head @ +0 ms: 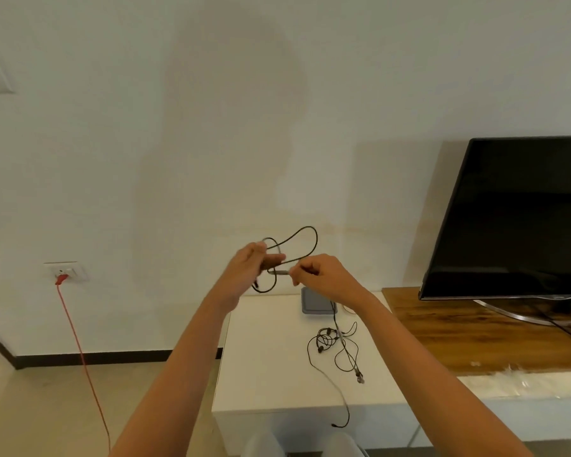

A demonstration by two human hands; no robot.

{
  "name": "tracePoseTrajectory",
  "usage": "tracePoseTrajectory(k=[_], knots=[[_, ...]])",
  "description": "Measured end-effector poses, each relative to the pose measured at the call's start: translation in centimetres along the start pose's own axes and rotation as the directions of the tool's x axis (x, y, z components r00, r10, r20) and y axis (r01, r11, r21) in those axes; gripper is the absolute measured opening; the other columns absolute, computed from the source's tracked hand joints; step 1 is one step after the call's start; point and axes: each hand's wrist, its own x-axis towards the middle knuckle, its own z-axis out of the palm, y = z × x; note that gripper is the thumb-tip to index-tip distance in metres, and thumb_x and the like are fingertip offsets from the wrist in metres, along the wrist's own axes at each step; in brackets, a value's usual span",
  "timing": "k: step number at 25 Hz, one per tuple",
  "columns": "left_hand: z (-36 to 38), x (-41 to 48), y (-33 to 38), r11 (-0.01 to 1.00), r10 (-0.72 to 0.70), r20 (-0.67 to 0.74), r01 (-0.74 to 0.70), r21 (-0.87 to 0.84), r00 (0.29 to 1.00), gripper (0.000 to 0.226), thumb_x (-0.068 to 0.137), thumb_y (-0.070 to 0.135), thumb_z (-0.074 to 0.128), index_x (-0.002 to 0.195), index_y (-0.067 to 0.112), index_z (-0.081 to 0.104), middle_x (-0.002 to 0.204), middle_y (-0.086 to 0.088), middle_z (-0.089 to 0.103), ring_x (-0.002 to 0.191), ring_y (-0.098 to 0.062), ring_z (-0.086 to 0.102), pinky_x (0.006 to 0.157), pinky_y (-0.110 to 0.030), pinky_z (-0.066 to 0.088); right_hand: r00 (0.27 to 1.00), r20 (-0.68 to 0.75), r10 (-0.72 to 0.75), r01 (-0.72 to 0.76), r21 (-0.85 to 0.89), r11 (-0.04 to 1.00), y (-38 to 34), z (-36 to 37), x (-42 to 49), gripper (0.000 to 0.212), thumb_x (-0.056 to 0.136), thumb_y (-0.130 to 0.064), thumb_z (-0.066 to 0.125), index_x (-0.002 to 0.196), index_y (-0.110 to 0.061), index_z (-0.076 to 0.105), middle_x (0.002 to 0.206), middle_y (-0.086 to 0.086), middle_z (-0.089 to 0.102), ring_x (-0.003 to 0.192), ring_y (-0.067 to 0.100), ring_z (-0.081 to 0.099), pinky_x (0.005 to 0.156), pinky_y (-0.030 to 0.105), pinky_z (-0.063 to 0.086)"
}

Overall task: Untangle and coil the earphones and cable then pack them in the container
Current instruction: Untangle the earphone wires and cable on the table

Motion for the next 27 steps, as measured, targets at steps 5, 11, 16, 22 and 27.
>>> tracePoseTrajectory(k=[5, 11, 16, 22, 27], knots=[[1.6, -0.7, -0.9, 0.995, 0.005, 0.160, -0.020, 0.094, 0.987, 0.043, 0.103, 0.041, 0.031, 0.101, 0.012, 0.062, 0.086, -0.002, 0.073, 0.081, -0.013, 0.071, 0.076, -0.020, 0.054, 0.999, -0.032, -0.018, 0.017, -0.021, 1.000, -1.9, -0.4, 1.2, 0.040, 0.092, -0.036, 0.057, 0.070, -0.003, 0.064, 0.055, 0.005, 0.055, 0.047, 0.009, 0.042, 0.051, 0.024, 0.036], [-0.8, -0.1, -1.1, 0.998, 0.037, 0.012, -0.037, 0.042, 0.999, 0.024, 0.096, 0.020, 0.055, 0.080, 0.018, 0.037, 0.074, 0.001, 0.068, 0.068, -0.006, 0.067, 0.071, -0.023, 0.050, 0.995, 0.030, 0.094, -0.098, 0.214, 0.972, -0.4, -0.4, 0.7, 0.019, 0.086, -0.030, 0.067, 0.085, -0.011, 0.070, 0.067, 0.001, 0.072, 0.048, 0.009, 0.056, 0.052, 0.022, 0.049], [-3.0, 0.5, -1.2, 0.995, 0.066, -0.083, -0.059, 0.086, 0.994, 0.026, 0.093, 0.024, 0.060, 0.080, 0.019, 0.038, 0.076, 0.003, 0.071, 0.067, -0.010, 0.072, 0.077, -0.030, 0.050, 0.987, 0.072, 0.142, -0.159, 0.470, 0.868, 1.3, 0.2, -0.1, 0.014, 0.086, -0.025, 0.068, 0.089, -0.012, 0.072, 0.083, 0.012, 0.075, 0.053, 0.013, 0.063, 0.054, 0.024, 0.054], [-3.6, 0.9, -1.4, 0.993, 0.114, -0.208, -0.117, -0.003, 0.971, 0.025, 0.094, 0.019, 0.058, 0.079, 0.020, 0.037, 0.077, 0.001, 0.070, 0.065, -0.009, 0.071, 0.078, -0.032, 0.051, 0.983, 0.114, 0.143, -0.182, 0.541, 0.821, 2.6, 0.3, -0.9, 0.011, 0.087, -0.023, 0.068, 0.087, -0.014, 0.073, 0.081, 0.007, 0.074, 0.054, 0.011, 0.061, 0.053, 0.022, 0.052], [-5.5, 1.3, -0.6, 0.983, 0.137, -0.354, -0.172, -0.069, 0.925, 0.028, 0.095, 0.016, 0.057, 0.077, 0.021, 0.036, 0.076, 0.000, 0.068, 0.060, -0.005, 0.069, 0.072, -0.023, 0.049, 0.969, 0.185, 0.166, -0.245, 0.613, 0.751, 4.9, 0.4, -2.6, 0.009, 0.085, -0.009, 0.069, 0.094, -0.007, 0.070, 0.081, 0.006, 0.073, 0.064, 0.014, 0.063, 0.062, 0.023, 0.054]])
